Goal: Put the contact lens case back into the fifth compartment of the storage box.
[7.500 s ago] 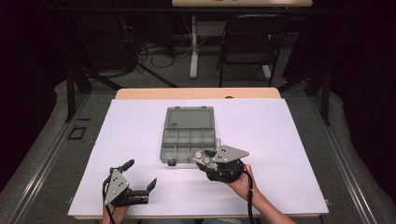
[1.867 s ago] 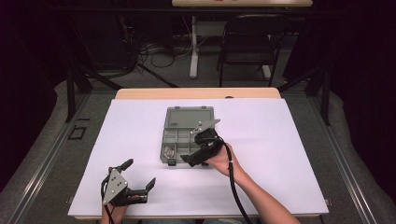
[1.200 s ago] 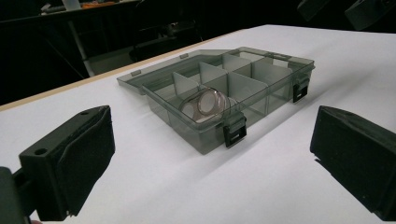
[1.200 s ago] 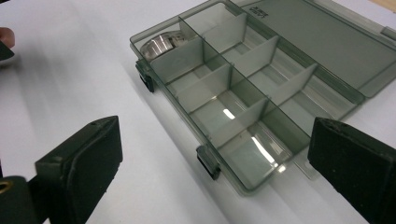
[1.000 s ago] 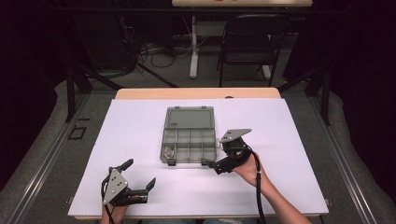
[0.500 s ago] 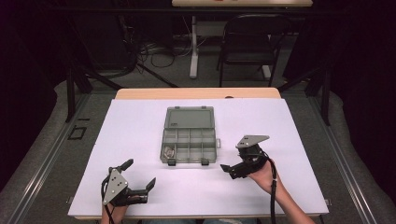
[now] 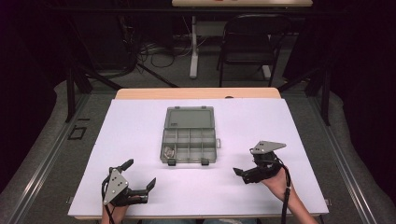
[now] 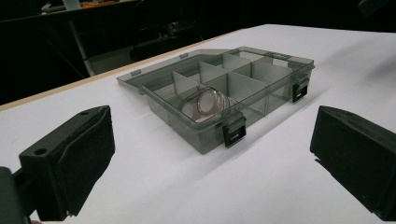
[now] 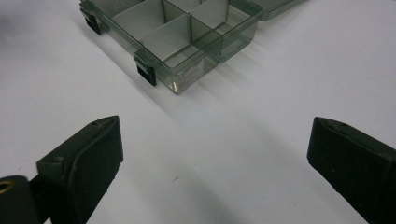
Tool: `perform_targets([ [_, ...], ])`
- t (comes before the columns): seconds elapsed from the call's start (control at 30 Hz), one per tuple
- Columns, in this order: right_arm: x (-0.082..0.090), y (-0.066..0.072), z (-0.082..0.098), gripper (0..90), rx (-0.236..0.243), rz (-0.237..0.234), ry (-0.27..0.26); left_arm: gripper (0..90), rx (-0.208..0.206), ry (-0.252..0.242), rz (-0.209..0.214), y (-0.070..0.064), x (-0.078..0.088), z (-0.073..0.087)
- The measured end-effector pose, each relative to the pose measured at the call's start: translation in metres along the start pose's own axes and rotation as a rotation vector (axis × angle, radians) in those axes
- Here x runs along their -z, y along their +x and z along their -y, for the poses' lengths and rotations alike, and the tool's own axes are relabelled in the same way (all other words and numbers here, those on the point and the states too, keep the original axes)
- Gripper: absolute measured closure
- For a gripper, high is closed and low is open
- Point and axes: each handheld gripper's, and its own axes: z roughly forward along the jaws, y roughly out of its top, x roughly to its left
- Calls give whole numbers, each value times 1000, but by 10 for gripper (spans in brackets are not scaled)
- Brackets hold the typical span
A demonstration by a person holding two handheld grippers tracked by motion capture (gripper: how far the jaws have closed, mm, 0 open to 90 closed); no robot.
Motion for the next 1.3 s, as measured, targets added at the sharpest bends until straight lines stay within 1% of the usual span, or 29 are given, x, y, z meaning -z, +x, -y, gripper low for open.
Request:
perform_targets([
  [0.13, 5, -2, 7, 32, -3, 12, -11, 1, 0, -1, -1, 0, 0, 0],
  [0.37, 11, -6, 21, 32, -19, 31, -12, 1, 0, -1, -1, 0, 0, 0],
  [0.57, 14, -10, 33, 31, -32, 42, -15, 1, -3, 1, -2, 0, 0, 0],
  [0.73, 16, -13, 44, 30, -32, 58, -18, 1, -3, 2, 0, 0, 0, 0],
  [0.97, 20, -14, 59, 21, -46, 73, -32, 1, -2, 4, 1, 0, 0, 0],
  [1.03, 20, -14, 62, 16, -48, 71, -32, 1, 0, 5, 1, 0, -1, 0],
  [1.3, 24, -13, 69, 0, -69, 76, -68, 1, 5, 7, 3, 0, -2, 1],
])
